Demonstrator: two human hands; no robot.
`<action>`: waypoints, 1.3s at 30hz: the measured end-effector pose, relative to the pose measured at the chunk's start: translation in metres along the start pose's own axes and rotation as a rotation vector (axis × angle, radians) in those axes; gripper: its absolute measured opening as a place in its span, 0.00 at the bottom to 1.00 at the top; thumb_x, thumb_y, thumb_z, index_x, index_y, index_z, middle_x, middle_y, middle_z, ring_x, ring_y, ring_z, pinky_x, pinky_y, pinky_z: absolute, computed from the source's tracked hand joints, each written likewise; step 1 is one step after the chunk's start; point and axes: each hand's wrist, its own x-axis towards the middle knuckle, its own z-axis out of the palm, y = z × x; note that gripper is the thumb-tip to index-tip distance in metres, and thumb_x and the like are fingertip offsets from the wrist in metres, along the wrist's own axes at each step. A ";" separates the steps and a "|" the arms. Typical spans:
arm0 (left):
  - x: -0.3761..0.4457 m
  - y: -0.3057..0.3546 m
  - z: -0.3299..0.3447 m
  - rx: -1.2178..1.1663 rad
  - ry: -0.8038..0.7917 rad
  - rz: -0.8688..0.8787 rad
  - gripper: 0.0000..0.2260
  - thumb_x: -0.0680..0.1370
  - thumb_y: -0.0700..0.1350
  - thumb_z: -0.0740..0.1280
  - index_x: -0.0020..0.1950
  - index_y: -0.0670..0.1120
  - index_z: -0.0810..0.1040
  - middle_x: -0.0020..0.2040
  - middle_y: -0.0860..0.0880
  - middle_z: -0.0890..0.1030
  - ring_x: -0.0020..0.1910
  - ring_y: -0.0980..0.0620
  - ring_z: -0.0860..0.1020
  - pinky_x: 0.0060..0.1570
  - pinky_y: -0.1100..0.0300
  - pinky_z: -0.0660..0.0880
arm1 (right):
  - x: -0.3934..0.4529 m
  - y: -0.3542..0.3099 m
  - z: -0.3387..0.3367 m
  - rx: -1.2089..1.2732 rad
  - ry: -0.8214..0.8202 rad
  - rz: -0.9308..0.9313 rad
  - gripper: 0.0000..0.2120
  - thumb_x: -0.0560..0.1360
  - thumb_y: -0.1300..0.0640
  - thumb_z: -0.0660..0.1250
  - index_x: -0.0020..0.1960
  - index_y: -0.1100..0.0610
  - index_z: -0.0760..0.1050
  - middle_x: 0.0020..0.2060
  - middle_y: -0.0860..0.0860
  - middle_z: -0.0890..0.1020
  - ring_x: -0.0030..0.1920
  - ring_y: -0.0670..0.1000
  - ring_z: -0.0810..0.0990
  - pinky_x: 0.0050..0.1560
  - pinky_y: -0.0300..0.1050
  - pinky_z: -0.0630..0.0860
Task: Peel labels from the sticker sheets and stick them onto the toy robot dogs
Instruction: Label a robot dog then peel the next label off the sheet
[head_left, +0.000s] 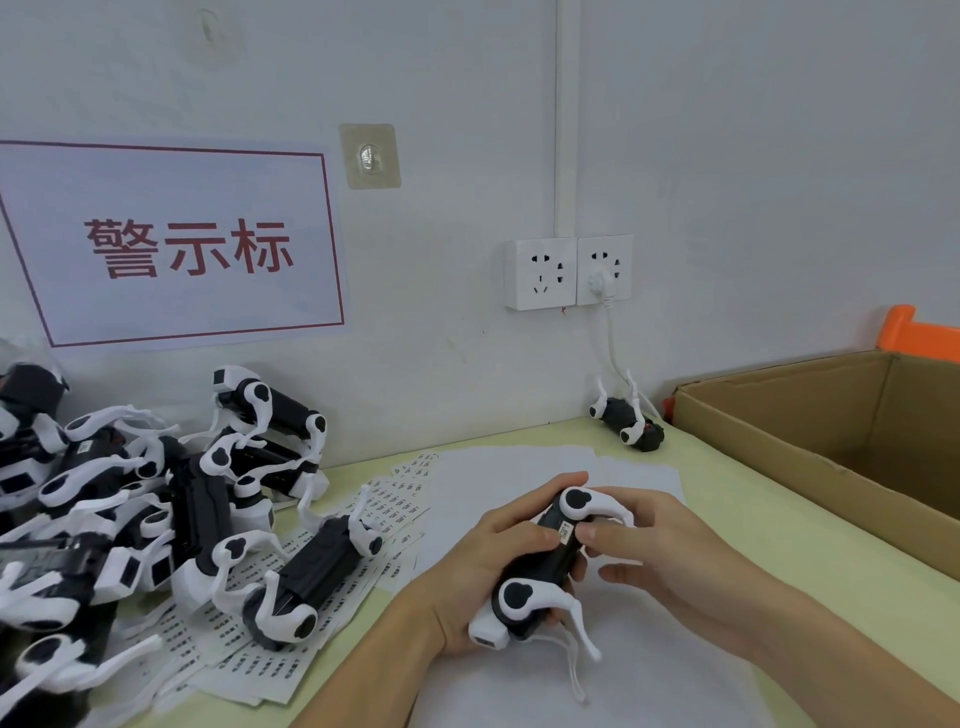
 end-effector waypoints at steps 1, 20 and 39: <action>0.000 0.000 0.000 -0.006 0.000 -0.002 0.26 0.72 0.44 0.68 0.69 0.56 0.77 0.50 0.43 0.80 0.47 0.46 0.78 0.45 0.54 0.76 | 0.000 0.000 -0.001 0.007 -0.005 -0.003 0.06 0.76 0.59 0.70 0.51 0.52 0.84 0.43 0.50 0.83 0.43 0.48 0.80 0.50 0.46 0.72; 0.002 0.002 0.005 -0.141 0.009 -0.052 0.24 0.69 0.50 0.69 0.66 0.55 0.80 0.55 0.43 0.80 0.45 0.46 0.78 0.44 0.53 0.73 | -0.002 0.000 0.002 -0.031 0.020 0.010 0.14 0.69 0.57 0.78 0.54 0.53 0.81 0.44 0.52 0.84 0.42 0.50 0.81 0.47 0.47 0.70; 0.000 0.001 0.009 -0.057 0.063 -0.003 0.23 0.75 0.54 0.65 0.70 0.53 0.78 0.64 0.42 0.81 0.56 0.46 0.80 0.60 0.54 0.76 | -0.005 -0.009 0.006 -0.116 -0.024 -0.012 0.08 0.78 0.56 0.69 0.53 0.45 0.82 0.48 0.54 0.85 0.41 0.49 0.82 0.45 0.40 0.75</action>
